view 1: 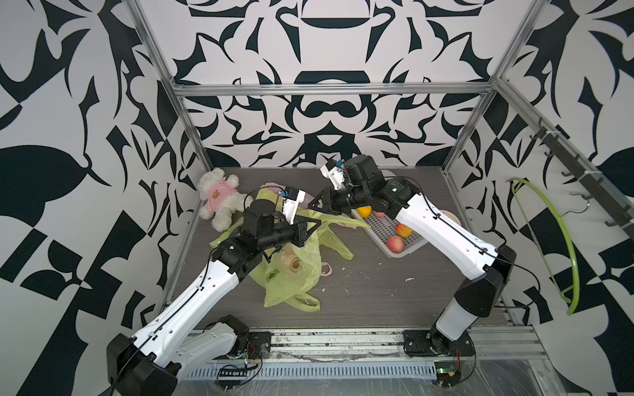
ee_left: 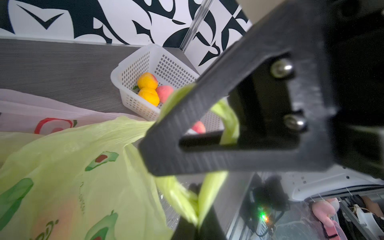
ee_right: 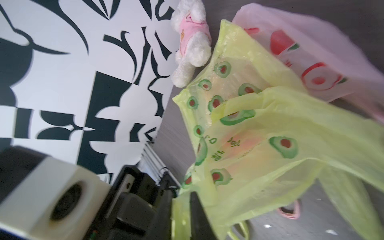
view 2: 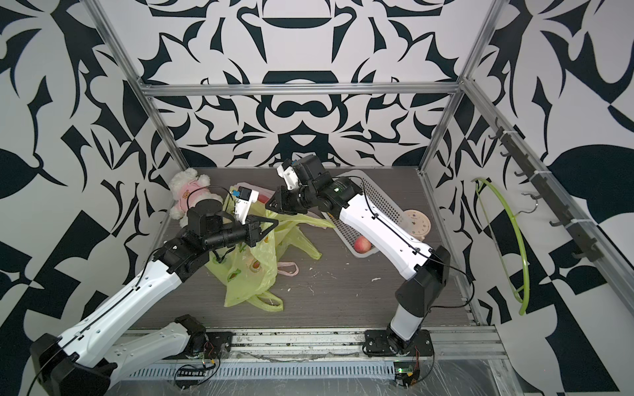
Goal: Place the peach into a plastic bag & tie a knot
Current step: Adjust the plastic bag at the center of the board.
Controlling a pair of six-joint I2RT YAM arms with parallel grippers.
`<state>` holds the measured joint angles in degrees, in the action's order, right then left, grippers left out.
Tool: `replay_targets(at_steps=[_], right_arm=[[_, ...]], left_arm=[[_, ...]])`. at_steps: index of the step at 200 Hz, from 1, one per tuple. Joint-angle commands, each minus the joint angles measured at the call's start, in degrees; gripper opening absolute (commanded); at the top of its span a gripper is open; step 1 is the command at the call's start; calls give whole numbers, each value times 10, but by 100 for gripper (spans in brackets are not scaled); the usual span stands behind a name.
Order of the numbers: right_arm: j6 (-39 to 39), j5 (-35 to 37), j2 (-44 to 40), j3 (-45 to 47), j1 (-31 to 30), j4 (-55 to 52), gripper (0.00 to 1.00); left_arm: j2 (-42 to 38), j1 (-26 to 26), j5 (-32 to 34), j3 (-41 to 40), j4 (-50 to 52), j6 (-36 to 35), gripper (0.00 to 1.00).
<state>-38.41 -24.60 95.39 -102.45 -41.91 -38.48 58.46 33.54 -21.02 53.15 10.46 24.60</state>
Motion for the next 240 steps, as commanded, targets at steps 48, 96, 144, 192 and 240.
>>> replay_targets(at_steps=[48, 96, 144, 192, 240], right_arm=[[37, 108, -166, 200, 134, -7, 58], [23, 109, -168, 288, 147, 43, 68], [1, 83, -128, 295, 155, 102, 68], [-19, 66, -89, 285, 160, 139, 66], [-34, 50, -78, 286, 160, 161, 38]], left_arm=[[-54, -1, 101, -4, 12, -4, 0], [-72, -1, 129, -9, 11, -3, 0], [-77, -1, 127, -10, 18, 0, 0], [-77, -1, 117, -12, 18, 5, 0], [-77, -1, 115, -9, 21, 5, 0]])
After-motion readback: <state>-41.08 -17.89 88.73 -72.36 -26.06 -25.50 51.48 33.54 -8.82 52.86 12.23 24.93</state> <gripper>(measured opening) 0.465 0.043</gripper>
